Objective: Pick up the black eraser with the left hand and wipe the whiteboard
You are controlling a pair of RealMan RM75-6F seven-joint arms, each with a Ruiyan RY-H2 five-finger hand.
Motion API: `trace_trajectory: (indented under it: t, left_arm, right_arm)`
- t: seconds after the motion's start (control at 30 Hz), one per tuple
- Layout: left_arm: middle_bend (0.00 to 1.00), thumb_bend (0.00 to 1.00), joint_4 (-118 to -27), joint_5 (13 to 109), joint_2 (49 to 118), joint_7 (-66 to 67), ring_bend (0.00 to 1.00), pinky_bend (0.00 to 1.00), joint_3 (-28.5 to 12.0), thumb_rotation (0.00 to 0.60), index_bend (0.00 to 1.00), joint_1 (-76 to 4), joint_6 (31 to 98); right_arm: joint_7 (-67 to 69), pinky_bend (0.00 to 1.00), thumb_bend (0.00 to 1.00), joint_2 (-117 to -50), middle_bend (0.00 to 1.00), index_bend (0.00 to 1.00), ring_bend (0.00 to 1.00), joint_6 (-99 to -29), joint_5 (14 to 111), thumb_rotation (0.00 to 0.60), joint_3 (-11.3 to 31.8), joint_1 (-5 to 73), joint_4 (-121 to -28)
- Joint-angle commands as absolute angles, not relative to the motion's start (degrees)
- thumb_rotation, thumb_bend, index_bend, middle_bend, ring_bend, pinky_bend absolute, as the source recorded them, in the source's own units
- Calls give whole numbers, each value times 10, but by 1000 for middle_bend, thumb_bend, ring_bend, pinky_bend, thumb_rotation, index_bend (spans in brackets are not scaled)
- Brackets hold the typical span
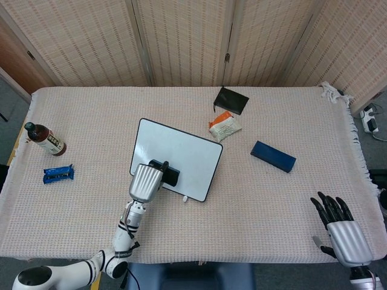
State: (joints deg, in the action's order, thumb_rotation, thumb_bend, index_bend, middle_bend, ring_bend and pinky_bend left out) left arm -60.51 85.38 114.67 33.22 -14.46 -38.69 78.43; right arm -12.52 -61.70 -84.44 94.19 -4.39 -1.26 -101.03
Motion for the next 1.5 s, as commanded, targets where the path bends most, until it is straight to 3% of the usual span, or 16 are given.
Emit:
trace_trajectory:
  t: [0.03, 0.37, 0.9, 1.13, 1.33, 1.43, 1.5]
  left_arm:
    - [1000, 220, -589, 842, 1157, 339, 877, 1000, -150, 600, 626, -396, 770]
    - [1000, 227, -537, 828, 1184, 328, 877, 1000, -157, 600, 611, -416, 758]
    - [1000, 221, -514, 831, 1199, 309, 878, 1000, -146, 600, 355, -426, 763]
    - [1000, 217, -523, 826, 1194, 309, 879, 1000, -142, 600, 330, -423, 761]
    - [1000, 209, -597, 815, 1155, 330, 878, 1000, -126, 600, 275, -392, 764]
    - [1000, 195, -686, 804, 1100, 369, 860, 1000, -107, 600, 208, -356, 776]
    - [991, 186, -765, 801, 1046, 394, 796, 999, -86, 600, 160, -322, 795]
  right_arm:
    - [-123, 0, 295, -616, 0, 0, 0, -844, 941, 600, -43, -12, -1011]
    - [-116, 0, 295, -612, 0, 0, 0, -848, 939, 600, -41, -13, -1011]
    - [-103, 0, 295, -607, 0, 0, 0, -860, 949, 600, -43, -18, -1010]
    - [-102, 0, 295, -606, 0, 0, 0, -863, 950, 600, -43, -19, -1009]
    - [-104, 0, 294, -607, 0, 0, 0, -865, 949, 600, -41, -20, -1009]
    - [-105, 0, 295, -607, 0, 0, 0, -867, 952, 600, -43, -22, -1008]
    - [-106, 0, 295, -607, 0, 0, 0, -868, 957, 600, -44, -22, -1008]
